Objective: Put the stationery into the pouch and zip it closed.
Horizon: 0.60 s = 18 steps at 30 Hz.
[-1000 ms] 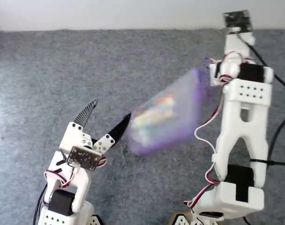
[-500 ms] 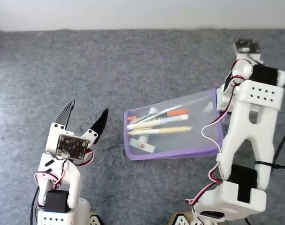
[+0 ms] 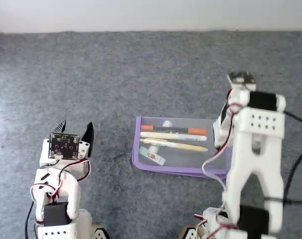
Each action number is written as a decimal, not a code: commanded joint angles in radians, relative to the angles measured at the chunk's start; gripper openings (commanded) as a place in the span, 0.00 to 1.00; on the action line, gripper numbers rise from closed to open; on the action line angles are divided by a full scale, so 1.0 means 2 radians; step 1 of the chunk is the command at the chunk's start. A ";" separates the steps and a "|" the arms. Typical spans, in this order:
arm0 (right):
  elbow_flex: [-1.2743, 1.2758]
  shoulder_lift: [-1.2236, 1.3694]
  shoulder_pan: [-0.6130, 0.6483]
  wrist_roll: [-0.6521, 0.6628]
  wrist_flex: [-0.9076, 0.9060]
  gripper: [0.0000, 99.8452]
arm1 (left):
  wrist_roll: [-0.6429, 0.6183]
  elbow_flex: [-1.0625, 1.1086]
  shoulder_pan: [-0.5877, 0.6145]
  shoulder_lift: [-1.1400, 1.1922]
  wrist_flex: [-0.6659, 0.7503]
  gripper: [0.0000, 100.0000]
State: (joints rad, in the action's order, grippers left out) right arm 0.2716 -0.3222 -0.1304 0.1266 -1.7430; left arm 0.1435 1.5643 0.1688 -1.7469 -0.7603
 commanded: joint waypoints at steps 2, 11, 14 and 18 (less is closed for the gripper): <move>0.068 -0.102 0.004 0.004 0.030 0.02 | -0.081 -0.012 0.001 -0.006 -0.025 0.23; 0.227 -0.289 0.004 -0.053 0.159 0.01 | -0.128 -0.006 -0.044 -0.006 -0.091 0.23; 0.295 -0.343 0.006 -0.094 0.208 0.01 | -0.130 0.010 -0.064 -0.006 -0.096 0.23; 0.387 -0.404 0.005 -0.116 0.261 0.01 | -0.127 0.038 -0.067 -0.006 -0.095 0.23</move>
State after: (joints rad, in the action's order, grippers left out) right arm 0.9544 -1.0449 -0.1258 -0.0713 -1.2935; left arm -0.0974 1.6287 0.0430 -1.7484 -0.9444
